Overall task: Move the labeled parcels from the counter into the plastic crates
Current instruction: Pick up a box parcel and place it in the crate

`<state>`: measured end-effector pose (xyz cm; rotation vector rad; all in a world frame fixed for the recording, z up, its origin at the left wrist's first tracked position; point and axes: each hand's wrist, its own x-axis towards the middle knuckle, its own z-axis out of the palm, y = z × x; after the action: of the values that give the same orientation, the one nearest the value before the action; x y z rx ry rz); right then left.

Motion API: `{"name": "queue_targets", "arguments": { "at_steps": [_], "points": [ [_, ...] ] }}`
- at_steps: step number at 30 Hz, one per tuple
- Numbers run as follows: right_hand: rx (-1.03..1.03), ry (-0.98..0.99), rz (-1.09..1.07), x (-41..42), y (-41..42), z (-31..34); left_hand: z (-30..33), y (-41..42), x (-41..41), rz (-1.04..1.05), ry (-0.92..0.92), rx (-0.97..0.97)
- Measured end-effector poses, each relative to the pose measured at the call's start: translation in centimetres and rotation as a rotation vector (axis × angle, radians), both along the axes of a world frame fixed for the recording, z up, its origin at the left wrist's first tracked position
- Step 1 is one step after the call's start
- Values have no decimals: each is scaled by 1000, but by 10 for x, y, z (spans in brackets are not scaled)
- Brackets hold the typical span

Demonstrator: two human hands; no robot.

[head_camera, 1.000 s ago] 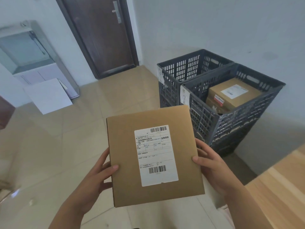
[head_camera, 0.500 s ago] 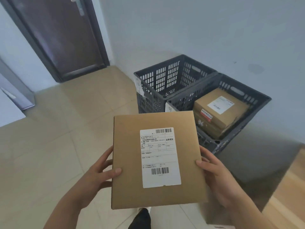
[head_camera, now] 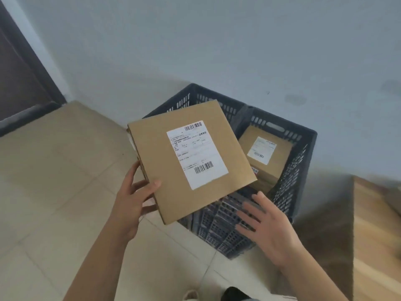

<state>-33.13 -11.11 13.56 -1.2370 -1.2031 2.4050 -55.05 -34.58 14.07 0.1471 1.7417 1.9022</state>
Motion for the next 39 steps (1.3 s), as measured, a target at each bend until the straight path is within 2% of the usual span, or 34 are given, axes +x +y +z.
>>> {"name": "queue_targets", "arguments": {
  "at_steps": [7,10,20,24,29,32,39],
  "points": [
    [-99,137,-98,-69,22,-8,8,107,-54,-145,60,1],
    [-173,203,-218,-100,42,-17,11,145,-75,-217,81,-20],
    [-390,321,-510,-157,98,-51,17,264,-157,-539,75,-222],
    [-405,296,-662,-153,118,-62,-2,297,-169,-727,111,-275],
    [-416,205,-855,-138,141,-87,-55,321,-170,-891,348,-612],
    [-433,159,-920,-142,151,-104,-80,320,-165,-978,375,-793],
    [-365,52,-968,-171,180,-120,-98,304,-168,-1150,336,-847]
  ]
}}
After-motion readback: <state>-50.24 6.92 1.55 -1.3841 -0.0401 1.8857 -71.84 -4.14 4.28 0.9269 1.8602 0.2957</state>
